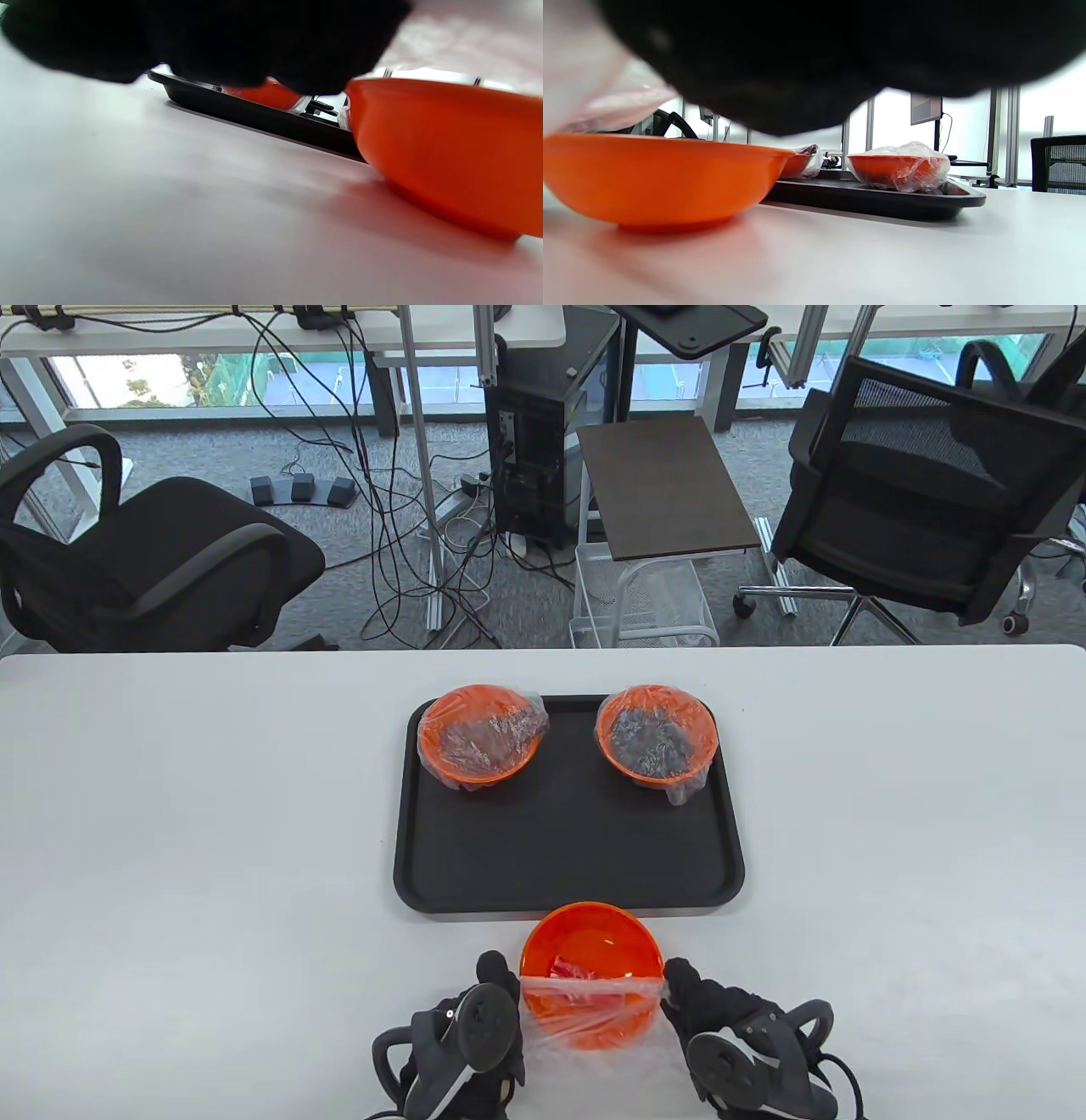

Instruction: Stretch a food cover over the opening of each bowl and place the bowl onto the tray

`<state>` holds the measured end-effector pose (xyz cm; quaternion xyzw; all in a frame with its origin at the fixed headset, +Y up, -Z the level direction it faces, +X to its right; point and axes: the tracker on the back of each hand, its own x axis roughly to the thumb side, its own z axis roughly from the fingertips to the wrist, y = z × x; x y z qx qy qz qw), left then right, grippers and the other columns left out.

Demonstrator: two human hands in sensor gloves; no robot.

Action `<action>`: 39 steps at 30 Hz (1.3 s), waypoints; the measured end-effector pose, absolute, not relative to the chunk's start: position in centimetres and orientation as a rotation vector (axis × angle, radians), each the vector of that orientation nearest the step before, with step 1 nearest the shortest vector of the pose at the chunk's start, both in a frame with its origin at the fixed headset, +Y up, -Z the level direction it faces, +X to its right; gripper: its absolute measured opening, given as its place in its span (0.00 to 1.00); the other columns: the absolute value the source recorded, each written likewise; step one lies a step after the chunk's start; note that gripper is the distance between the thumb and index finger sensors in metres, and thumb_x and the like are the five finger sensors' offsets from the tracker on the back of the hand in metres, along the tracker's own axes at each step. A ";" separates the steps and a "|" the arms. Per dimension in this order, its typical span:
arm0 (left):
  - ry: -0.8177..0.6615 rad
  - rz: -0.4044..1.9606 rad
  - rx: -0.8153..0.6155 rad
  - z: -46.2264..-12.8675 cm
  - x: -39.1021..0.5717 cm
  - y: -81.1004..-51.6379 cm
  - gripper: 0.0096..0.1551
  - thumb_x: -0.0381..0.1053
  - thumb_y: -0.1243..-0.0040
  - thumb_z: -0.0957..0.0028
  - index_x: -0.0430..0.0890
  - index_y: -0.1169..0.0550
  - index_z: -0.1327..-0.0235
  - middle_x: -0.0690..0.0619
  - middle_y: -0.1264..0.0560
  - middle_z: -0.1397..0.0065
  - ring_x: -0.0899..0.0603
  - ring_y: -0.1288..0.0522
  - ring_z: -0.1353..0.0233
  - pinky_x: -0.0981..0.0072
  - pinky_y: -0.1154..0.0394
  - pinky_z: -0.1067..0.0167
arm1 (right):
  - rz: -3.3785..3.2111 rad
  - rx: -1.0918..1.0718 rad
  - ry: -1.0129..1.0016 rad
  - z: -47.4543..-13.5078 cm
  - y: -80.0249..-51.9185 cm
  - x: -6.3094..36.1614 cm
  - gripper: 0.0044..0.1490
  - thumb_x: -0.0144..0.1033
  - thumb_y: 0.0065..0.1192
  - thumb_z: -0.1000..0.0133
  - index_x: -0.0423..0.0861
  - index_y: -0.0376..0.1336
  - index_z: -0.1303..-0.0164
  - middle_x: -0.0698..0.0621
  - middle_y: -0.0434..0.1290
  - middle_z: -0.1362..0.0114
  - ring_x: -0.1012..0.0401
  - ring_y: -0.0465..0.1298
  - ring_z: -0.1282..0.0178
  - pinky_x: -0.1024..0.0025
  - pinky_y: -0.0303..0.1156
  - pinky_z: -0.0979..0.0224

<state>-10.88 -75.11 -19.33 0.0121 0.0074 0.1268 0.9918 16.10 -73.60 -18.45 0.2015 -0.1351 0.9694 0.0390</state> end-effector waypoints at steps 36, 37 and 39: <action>0.017 0.295 -0.138 -21.4 -11.2 -76.7 0.27 0.60 0.48 0.44 0.50 0.26 0.35 0.63 0.14 0.73 0.51 0.14 0.78 0.58 0.13 0.67 | 2.986 0.392 -0.105 -22.0 -76.5 16.5 0.32 0.42 0.58 0.44 0.45 0.64 0.29 0.61 0.82 0.67 0.67 0.86 0.80 0.72 0.84 0.77; 0.011 0.302 -0.143 -21.5 -11.3 -76.8 0.27 0.60 0.48 0.44 0.51 0.26 0.35 0.63 0.13 0.73 0.51 0.14 0.77 0.58 0.13 0.67 | 2.975 0.386 -0.106 -22.2 -76.4 16.5 0.33 0.42 0.58 0.44 0.46 0.64 0.28 0.60 0.82 0.67 0.67 0.86 0.80 0.72 0.84 0.77; 0.006 0.320 -0.149 -21.8 -11.4 -76.9 0.27 0.60 0.48 0.45 0.52 0.26 0.35 0.63 0.13 0.73 0.51 0.14 0.77 0.58 0.13 0.67 | 2.953 0.381 -0.063 -22.6 -76.6 16.7 0.34 0.42 0.58 0.43 0.47 0.62 0.25 0.60 0.82 0.66 0.67 0.86 0.79 0.72 0.84 0.76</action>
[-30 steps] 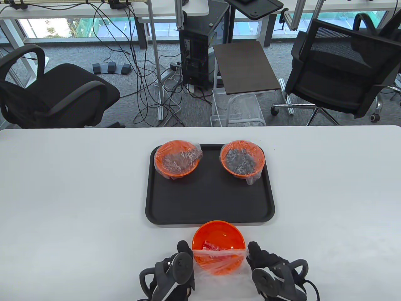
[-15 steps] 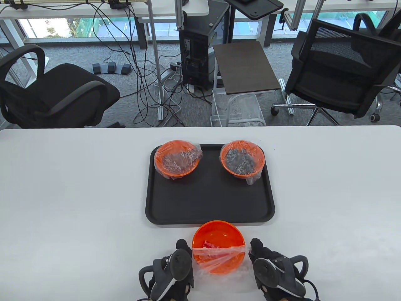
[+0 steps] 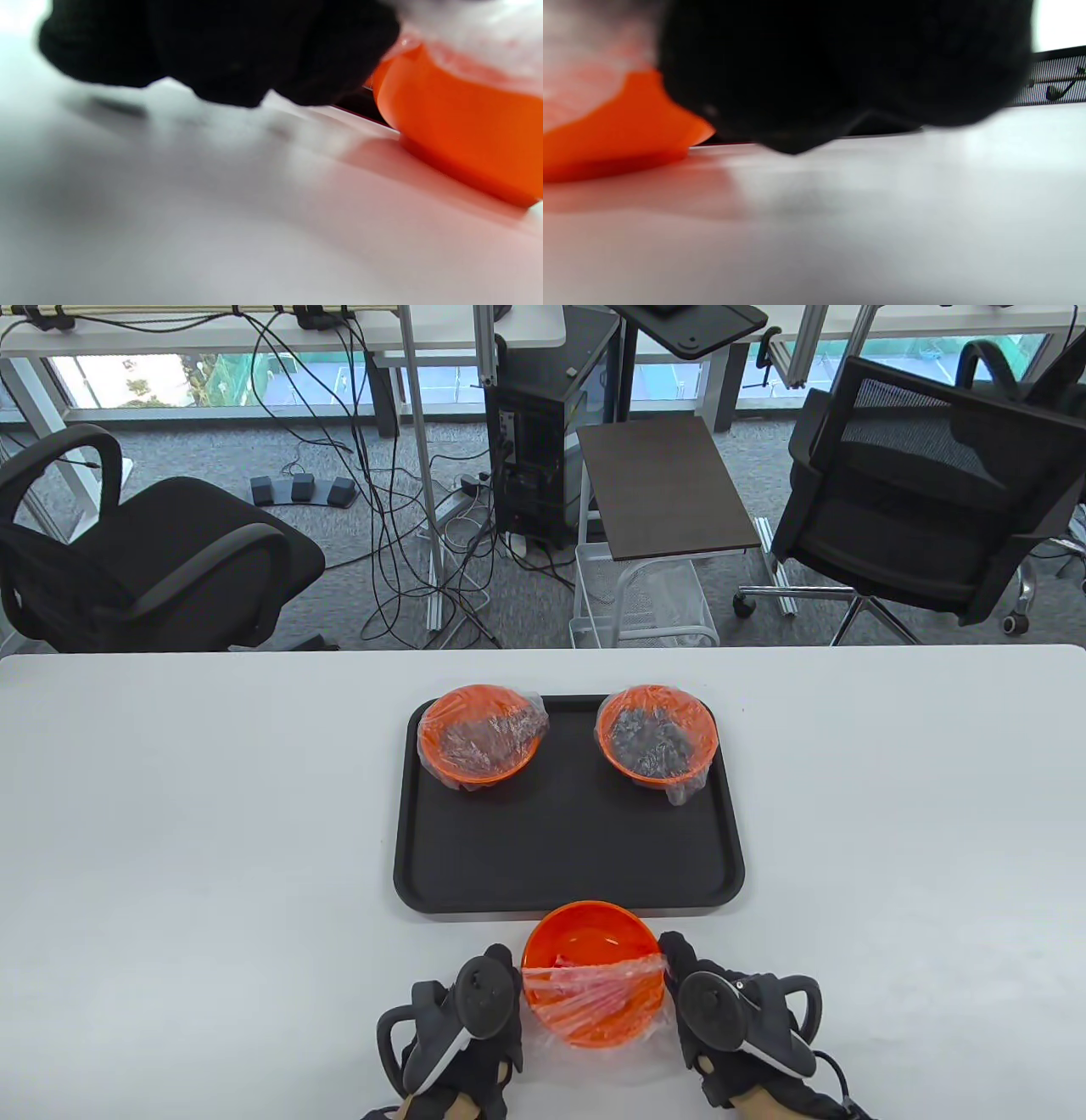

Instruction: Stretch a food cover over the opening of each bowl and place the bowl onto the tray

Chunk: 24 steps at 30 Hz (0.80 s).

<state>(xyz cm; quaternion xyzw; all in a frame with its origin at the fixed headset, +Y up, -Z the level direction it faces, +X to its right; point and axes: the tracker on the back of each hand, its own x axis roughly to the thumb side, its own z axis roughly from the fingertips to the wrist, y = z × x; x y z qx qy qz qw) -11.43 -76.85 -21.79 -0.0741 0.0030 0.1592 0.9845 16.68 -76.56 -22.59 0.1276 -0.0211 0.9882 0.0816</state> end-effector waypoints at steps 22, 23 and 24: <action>-0.069 0.410 -0.279 -25.5 -11.9 -76.8 0.25 0.58 0.47 0.45 0.64 0.24 0.33 0.60 0.13 0.63 0.47 0.13 0.66 0.53 0.14 0.57 | 2.711 0.345 0.160 -26.8 -77.2 17.6 0.31 0.38 0.59 0.43 0.55 0.66 0.27 0.53 0.83 0.57 0.57 0.85 0.69 0.63 0.83 0.68; -0.071 0.415 -0.286 -25.7 -11.8 -76.9 0.25 0.58 0.47 0.45 0.64 0.24 0.33 0.60 0.13 0.63 0.47 0.13 0.67 0.53 0.14 0.58 | 2.697 0.346 0.166 -27.0 -77.3 17.5 0.30 0.37 0.58 0.43 0.54 0.66 0.27 0.53 0.83 0.57 0.57 0.85 0.70 0.63 0.83 0.68; -0.067 0.419 -0.294 -25.9 -11.8 -76.9 0.25 0.58 0.47 0.45 0.64 0.24 0.33 0.60 0.13 0.63 0.47 0.13 0.66 0.53 0.14 0.57 | 2.691 0.343 0.176 -27.1 -77.4 17.5 0.30 0.37 0.58 0.43 0.54 0.66 0.28 0.53 0.83 0.57 0.57 0.85 0.70 0.63 0.83 0.68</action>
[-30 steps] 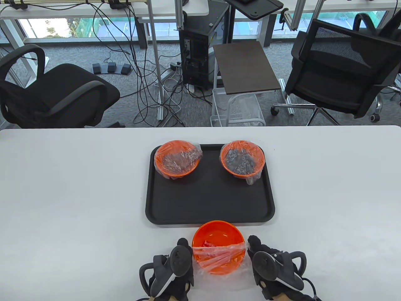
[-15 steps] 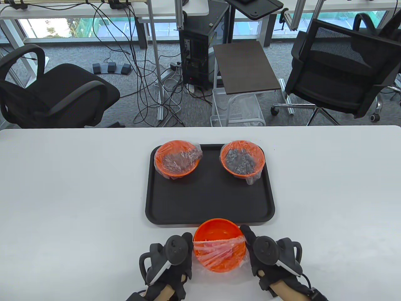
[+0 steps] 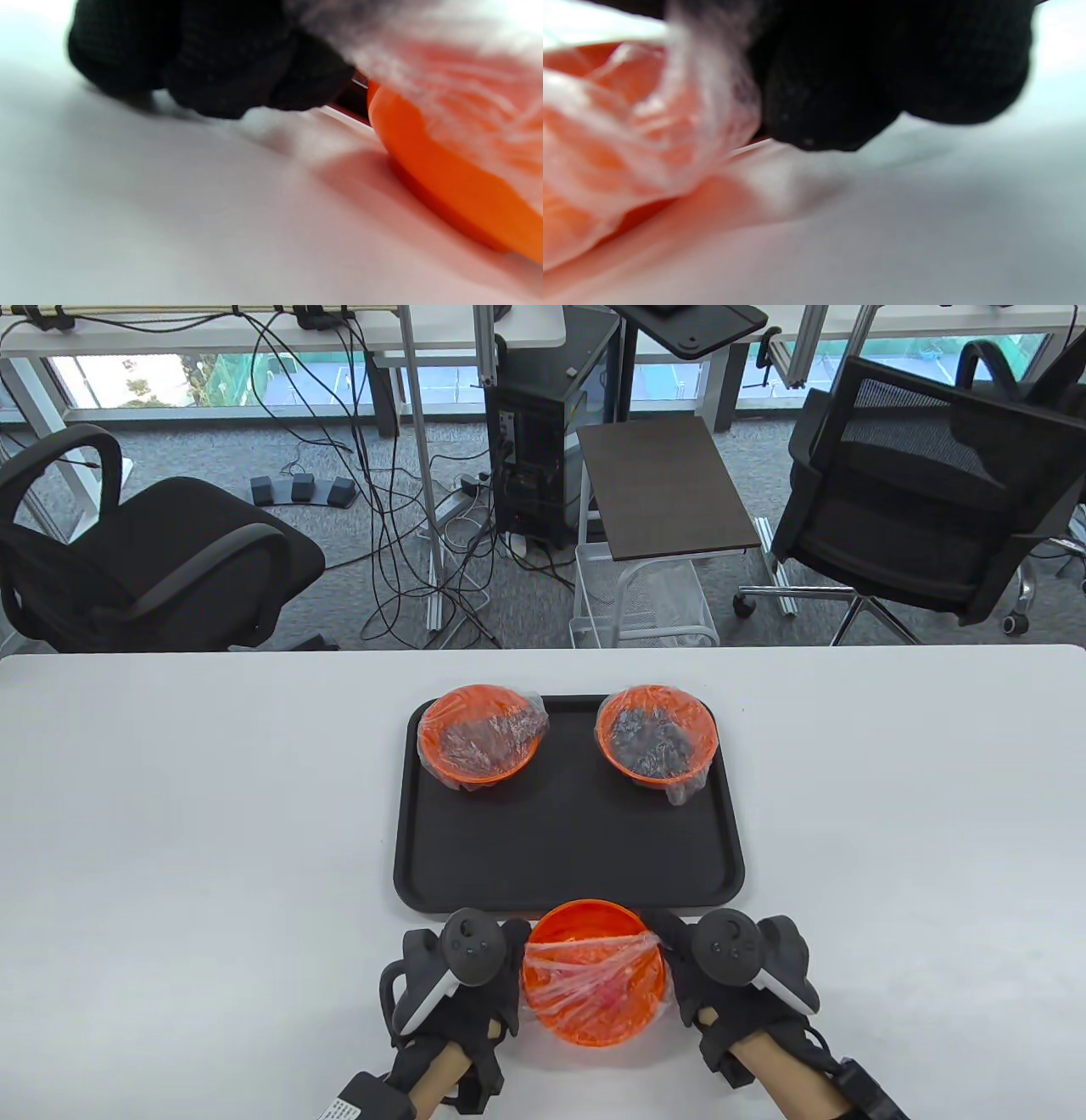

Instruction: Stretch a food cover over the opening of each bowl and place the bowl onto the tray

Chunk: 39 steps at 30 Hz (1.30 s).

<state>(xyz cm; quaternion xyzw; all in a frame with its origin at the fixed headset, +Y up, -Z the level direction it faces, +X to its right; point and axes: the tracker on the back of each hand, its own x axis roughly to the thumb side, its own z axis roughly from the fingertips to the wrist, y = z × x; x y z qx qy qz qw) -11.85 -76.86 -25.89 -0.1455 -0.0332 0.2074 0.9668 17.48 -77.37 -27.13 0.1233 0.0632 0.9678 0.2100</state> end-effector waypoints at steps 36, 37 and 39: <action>0.050 0.522 -0.495 -29.0 -12.0 -77.5 0.25 0.67 0.36 0.48 0.53 0.16 0.46 0.60 0.10 0.71 0.47 0.12 0.74 0.55 0.14 0.66 | 2.371 0.078 0.473 -29.9 -78.9 17.7 0.31 0.47 0.67 0.46 0.35 0.76 0.47 0.56 0.89 0.67 0.61 0.89 0.82 0.70 0.85 0.80; 0.055 0.523 -0.486 -29.0 -12.0 -77.5 0.25 0.67 0.35 0.48 0.53 0.16 0.46 0.60 0.10 0.72 0.47 0.12 0.74 0.56 0.14 0.67 | 2.372 0.077 0.475 -29.9 -78.9 17.6 0.31 0.47 0.67 0.46 0.35 0.77 0.47 0.56 0.89 0.67 0.61 0.89 0.82 0.70 0.85 0.80; 0.061 0.530 -0.478 -28.8 -12.0 -77.5 0.26 0.67 0.35 0.48 0.53 0.16 0.46 0.60 0.10 0.72 0.47 0.13 0.75 0.56 0.14 0.67 | 2.377 0.061 0.477 -29.7 -78.9 17.6 0.31 0.48 0.67 0.45 0.36 0.76 0.46 0.56 0.89 0.66 0.62 0.89 0.81 0.70 0.85 0.80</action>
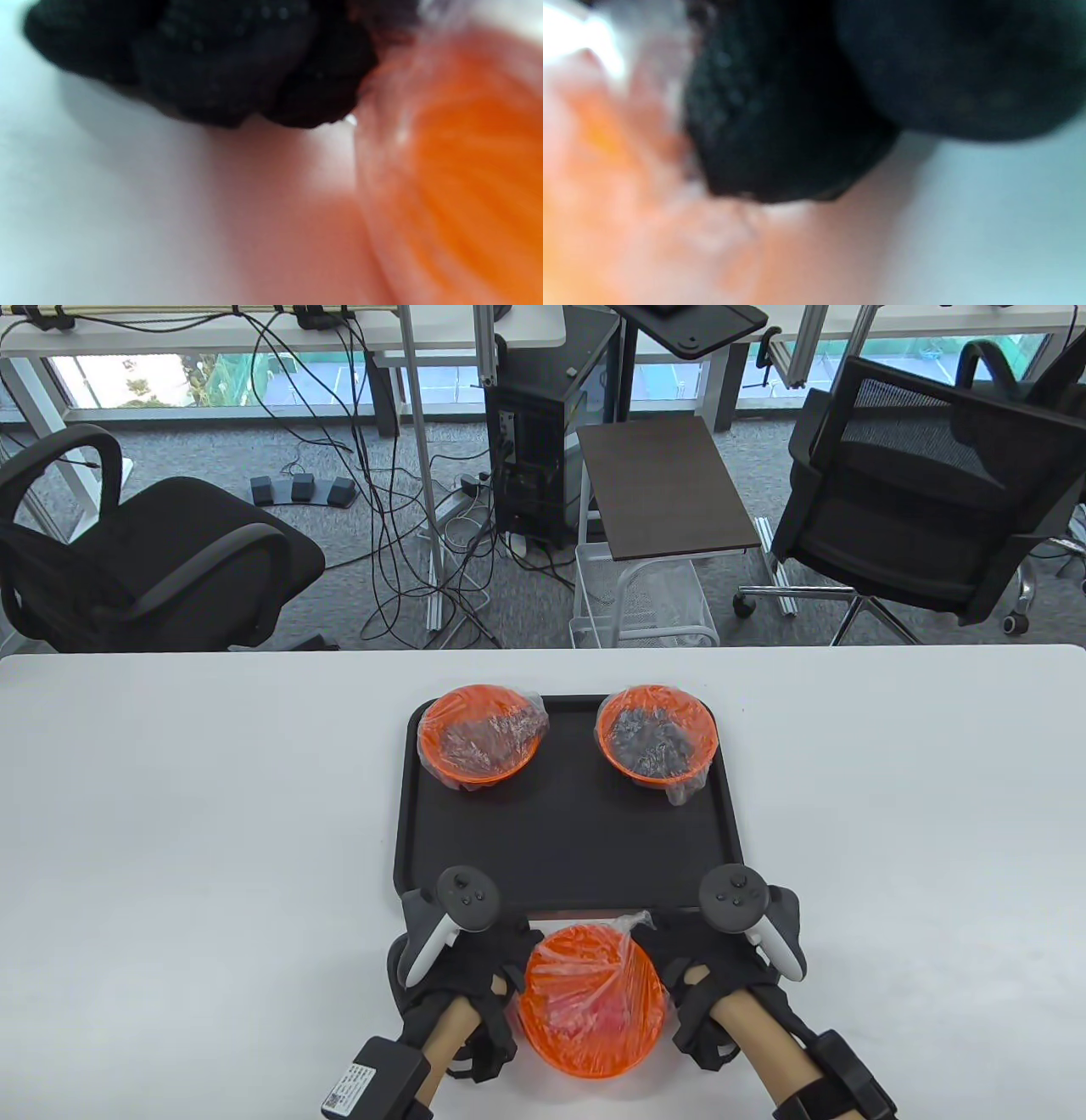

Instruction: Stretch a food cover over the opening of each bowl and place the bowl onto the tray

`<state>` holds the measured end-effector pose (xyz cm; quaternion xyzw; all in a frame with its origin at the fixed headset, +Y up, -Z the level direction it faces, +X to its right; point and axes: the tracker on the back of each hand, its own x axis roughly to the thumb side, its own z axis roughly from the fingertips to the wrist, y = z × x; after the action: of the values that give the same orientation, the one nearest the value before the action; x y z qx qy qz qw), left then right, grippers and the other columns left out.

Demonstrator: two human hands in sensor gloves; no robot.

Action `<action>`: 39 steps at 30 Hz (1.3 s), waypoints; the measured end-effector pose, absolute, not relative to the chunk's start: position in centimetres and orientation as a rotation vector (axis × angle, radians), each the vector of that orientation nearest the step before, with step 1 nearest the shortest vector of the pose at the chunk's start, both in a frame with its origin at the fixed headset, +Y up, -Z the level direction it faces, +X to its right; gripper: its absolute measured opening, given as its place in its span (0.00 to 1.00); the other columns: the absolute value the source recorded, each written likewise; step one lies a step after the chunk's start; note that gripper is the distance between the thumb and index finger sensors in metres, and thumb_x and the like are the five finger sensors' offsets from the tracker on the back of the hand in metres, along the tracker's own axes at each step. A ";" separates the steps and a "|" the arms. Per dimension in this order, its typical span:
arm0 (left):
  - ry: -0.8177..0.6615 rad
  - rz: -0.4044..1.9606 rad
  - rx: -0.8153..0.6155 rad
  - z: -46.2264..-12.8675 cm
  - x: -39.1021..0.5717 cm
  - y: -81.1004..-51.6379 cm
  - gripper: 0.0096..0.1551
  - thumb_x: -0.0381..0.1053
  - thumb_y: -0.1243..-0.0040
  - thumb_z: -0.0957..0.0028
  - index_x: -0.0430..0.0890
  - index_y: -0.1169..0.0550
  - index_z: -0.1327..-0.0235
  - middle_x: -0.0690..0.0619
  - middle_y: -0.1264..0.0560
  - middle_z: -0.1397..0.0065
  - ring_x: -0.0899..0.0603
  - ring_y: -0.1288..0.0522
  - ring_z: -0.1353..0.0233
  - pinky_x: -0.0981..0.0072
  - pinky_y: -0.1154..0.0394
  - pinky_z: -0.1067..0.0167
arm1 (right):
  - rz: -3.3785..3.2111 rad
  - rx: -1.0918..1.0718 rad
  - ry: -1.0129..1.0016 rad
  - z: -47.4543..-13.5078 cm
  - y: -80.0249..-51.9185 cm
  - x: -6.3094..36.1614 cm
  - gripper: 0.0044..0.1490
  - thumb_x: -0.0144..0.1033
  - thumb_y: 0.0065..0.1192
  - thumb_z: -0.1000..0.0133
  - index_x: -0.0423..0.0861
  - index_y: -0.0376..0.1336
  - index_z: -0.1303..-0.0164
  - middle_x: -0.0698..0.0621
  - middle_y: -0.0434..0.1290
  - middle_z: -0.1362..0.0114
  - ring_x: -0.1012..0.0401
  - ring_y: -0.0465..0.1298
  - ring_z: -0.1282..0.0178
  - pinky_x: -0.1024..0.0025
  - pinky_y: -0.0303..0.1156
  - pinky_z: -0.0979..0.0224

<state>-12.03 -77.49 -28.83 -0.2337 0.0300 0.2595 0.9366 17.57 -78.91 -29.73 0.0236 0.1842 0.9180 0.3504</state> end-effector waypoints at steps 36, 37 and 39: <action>-0.029 0.291 -0.038 -27.0 -17.5 -68.8 0.51 0.83 0.49 0.53 0.68 0.44 0.15 0.53 0.55 0.06 0.32 0.56 0.09 0.25 0.55 0.22 | 2.399 0.038 0.410 -24.7 -74.8 18.0 0.50 0.49 0.73 0.46 0.35 0.60 0.20 0.33 0.73 0.28 0.40 0.85 0.43 0.62 0.90 0.60; -0.007 0.256 -0.053 -27.1 -17.6 -69.1 0.52 0.84 0.52 0.53 0.70 0.47 0.14 0.55 0.60 0.07 0.33 0.61 0.09 0.26 0.60 0.22 | 2.417 0.042 0.410 -24.6 -74.8 17.7 0.49 0.48 0.74 0.47 0.35 0.61 0.21 0.33 0.75 0.29 0.41 0.86 0.44 0.64 0.91 0.60; 0.026 0.219 -0.079 -27.3 -18.0 -69.9 0.54 0.87 0.57 0.55 0.70 0.52 0.15 0.57 0.66 0.08 0.35 0.68 0.10 0.27 0.65 0.24 | 2.440 0.048 0.414 -24.6 -75.0 17.3 0.47 0.45 0.75 0.48 0.32 0.64 0.24 0.34 0.78 0.33 0.44 0.88 0.48 0.67 0.91 0.62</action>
<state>-17.95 -69.94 -27.30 -0.0394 0.0128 0.1091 0.9932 17.27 -74.99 -24.60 0.0182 0.1582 0.9315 0.3270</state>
